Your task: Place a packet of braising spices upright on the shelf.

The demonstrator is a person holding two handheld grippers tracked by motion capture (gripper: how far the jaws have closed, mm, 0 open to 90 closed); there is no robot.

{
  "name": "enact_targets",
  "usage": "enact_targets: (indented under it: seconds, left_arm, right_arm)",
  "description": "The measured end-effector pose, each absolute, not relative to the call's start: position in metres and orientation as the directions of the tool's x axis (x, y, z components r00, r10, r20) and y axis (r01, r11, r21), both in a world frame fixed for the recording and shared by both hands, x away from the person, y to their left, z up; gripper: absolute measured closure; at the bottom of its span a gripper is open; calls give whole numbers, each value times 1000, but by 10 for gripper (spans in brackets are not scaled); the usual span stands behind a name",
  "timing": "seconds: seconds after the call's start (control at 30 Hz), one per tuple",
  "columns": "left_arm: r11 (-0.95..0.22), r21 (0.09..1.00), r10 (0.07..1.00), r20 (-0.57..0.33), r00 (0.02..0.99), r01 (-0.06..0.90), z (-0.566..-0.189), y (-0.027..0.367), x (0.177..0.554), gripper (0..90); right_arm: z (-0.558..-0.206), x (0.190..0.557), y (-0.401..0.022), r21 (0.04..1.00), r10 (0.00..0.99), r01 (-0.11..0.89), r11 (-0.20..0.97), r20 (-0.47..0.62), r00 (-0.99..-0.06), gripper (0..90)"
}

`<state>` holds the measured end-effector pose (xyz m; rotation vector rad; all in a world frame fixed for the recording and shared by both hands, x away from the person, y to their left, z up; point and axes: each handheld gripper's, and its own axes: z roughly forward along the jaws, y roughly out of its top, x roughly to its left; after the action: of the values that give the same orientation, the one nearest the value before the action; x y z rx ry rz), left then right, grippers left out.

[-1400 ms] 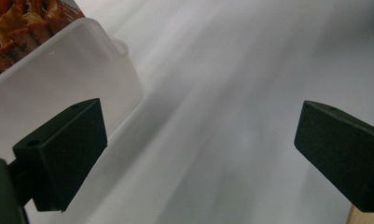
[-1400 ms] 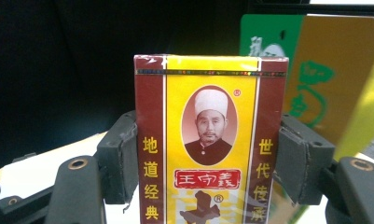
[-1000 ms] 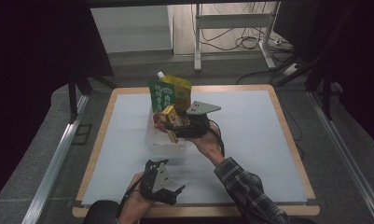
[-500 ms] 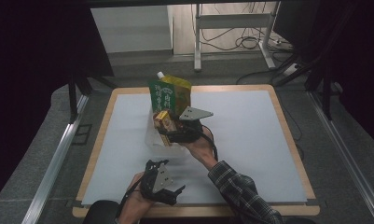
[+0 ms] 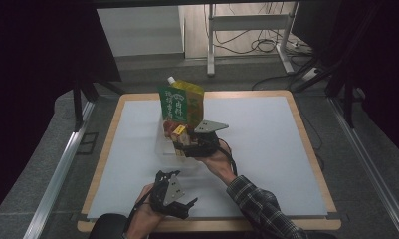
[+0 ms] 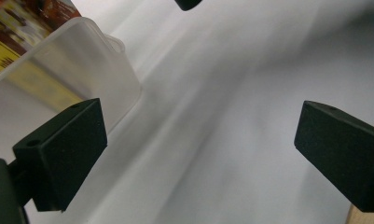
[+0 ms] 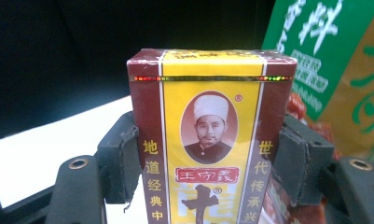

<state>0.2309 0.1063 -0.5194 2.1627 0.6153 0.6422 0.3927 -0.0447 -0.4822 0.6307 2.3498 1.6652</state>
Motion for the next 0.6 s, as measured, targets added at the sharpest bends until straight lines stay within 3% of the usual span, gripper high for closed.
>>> enact_targets:
  seconds: [0.6]
  left_arm:
    - [-589, 779, 606, 249, 755, 216, -520, 105, 231, 20]
  right_arm:
    - [-502, 391, -54, 903, 460, 281, 325, 108, -881, 326]
